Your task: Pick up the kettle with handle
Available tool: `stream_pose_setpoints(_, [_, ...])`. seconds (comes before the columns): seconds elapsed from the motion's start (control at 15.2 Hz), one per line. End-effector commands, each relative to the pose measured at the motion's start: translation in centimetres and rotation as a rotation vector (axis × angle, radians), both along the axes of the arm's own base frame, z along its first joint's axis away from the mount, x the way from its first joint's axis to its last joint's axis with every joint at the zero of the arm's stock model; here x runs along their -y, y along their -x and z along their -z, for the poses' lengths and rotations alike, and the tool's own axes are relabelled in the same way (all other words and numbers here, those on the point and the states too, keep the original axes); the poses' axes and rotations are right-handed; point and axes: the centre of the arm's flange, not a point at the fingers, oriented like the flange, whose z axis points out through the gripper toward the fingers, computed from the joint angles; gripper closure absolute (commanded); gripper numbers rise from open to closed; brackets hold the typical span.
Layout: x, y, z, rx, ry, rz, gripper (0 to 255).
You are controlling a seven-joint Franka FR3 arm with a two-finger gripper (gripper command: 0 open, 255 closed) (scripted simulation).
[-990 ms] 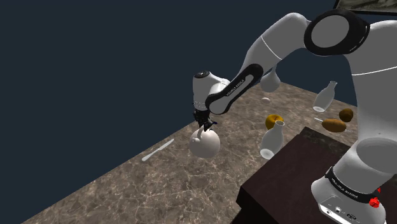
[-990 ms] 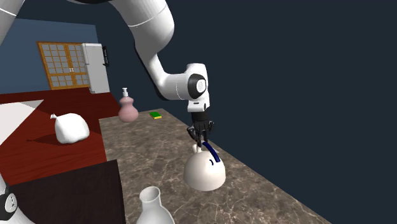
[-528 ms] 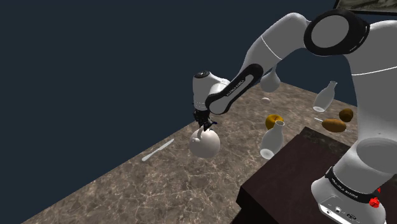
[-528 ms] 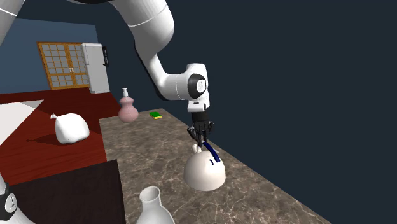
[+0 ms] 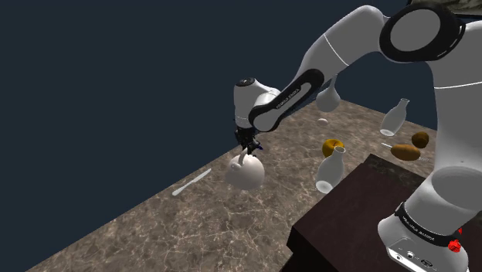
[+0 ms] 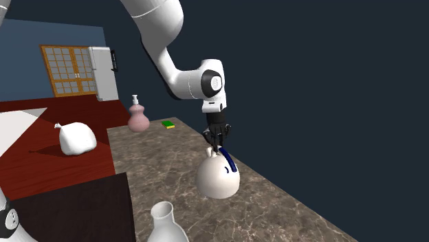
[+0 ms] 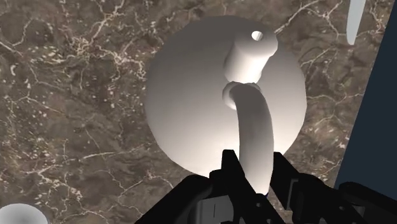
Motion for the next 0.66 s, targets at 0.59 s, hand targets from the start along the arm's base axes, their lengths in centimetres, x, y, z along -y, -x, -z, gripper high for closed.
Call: stream_pose_setpoints(0.59, [0.0, -0.1, -4.9, 0.001, -0.001, 0.000, 255])
